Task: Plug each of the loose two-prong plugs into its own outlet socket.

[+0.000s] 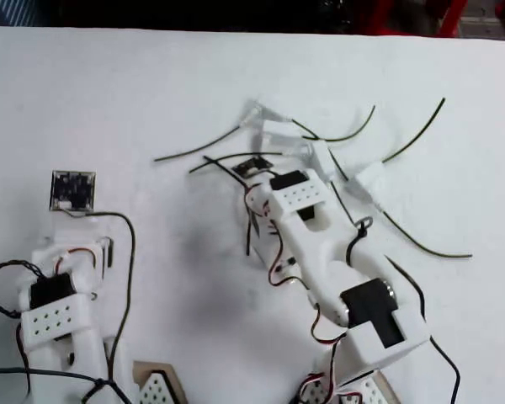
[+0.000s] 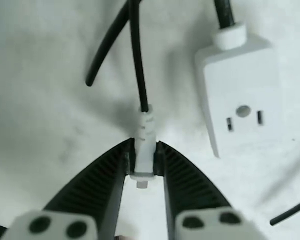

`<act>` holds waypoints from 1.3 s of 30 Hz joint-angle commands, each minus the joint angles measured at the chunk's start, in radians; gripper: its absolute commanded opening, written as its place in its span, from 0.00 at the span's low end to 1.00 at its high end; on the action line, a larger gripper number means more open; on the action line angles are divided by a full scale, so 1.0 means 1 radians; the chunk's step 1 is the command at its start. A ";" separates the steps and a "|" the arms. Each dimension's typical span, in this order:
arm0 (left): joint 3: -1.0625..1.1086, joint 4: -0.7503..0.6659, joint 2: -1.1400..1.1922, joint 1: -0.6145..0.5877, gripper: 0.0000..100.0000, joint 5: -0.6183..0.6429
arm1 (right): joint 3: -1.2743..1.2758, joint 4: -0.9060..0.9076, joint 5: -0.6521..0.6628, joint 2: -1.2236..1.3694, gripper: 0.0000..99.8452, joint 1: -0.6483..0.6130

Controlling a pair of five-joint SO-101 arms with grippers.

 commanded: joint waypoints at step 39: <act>-0.290 -0.025 -0.025 0.197 0.20 0.330 | 0.638 -0.576 -0.164 -1.382 0.02 -0.338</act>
